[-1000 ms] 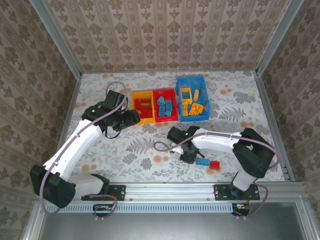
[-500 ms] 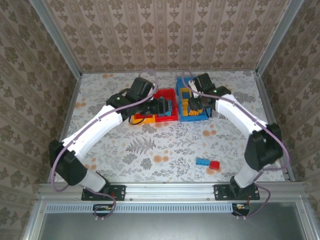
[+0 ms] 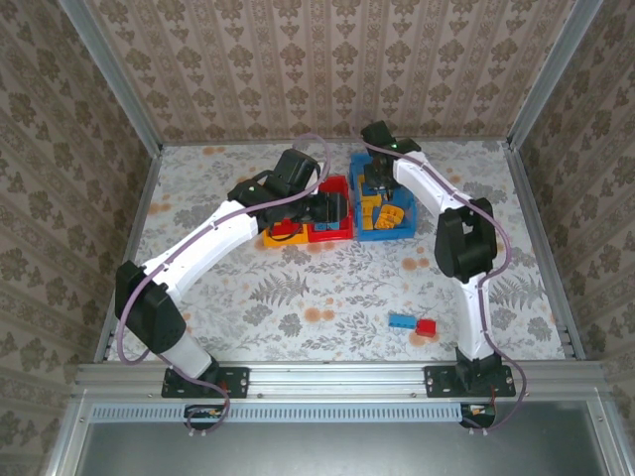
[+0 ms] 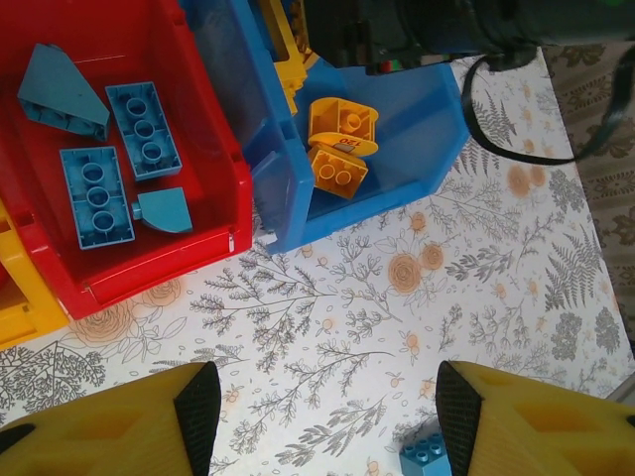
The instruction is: Sort the legos into containers by color
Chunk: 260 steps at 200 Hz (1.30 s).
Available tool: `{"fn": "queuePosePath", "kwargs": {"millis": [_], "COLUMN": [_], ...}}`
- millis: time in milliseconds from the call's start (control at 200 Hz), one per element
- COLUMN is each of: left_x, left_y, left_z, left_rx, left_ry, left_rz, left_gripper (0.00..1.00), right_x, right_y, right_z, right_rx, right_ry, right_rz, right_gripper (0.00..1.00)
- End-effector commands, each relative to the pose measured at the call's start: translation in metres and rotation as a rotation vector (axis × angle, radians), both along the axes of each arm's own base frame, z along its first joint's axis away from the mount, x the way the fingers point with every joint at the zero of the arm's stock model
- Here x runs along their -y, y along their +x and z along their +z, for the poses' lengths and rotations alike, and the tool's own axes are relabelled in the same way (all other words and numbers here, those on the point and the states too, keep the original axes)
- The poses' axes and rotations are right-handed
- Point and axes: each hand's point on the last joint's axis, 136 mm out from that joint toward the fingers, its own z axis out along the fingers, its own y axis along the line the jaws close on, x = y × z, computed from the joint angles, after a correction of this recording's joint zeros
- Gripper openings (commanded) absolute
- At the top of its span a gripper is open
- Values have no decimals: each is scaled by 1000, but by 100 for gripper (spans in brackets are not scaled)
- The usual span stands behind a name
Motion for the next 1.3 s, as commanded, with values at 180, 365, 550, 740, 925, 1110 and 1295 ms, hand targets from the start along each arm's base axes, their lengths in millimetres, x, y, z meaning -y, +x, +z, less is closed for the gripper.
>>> {"fn": "queuePosePath", "kwargs": {"millis": [180,365,550,740,925,1110,1295], "left_x": [6,4,-7,-60,-112,-128,-125], "left_y": [-1,-3,-2,4,2,-6,-9], "left_z": [13,12,11,13,15,16,19], "left_rx": [36,31,38,73,81,75,76], "left_ry": [-24,-20,5,60,61,59,43], "left_rz": [-55,-60,-26,155,315,352,325], "left_gripper": [62,62,62,62,62,63,63], "right_x": [16,3,-32,-89,-145,-165,-165], "right_y": [-9,-3,-14,-53,-74,-59,-47], "right_z": [-24,1,61,83,55,27,-7], "right_rx": [-79,6,139,178,102,44,-35], "right_ry": [-67,-51,16,63,192,253,261], "right_rz": [-97,-52,43,170,217,178,116], "right_gripper": [32,25,22,23,25,25,32]}}
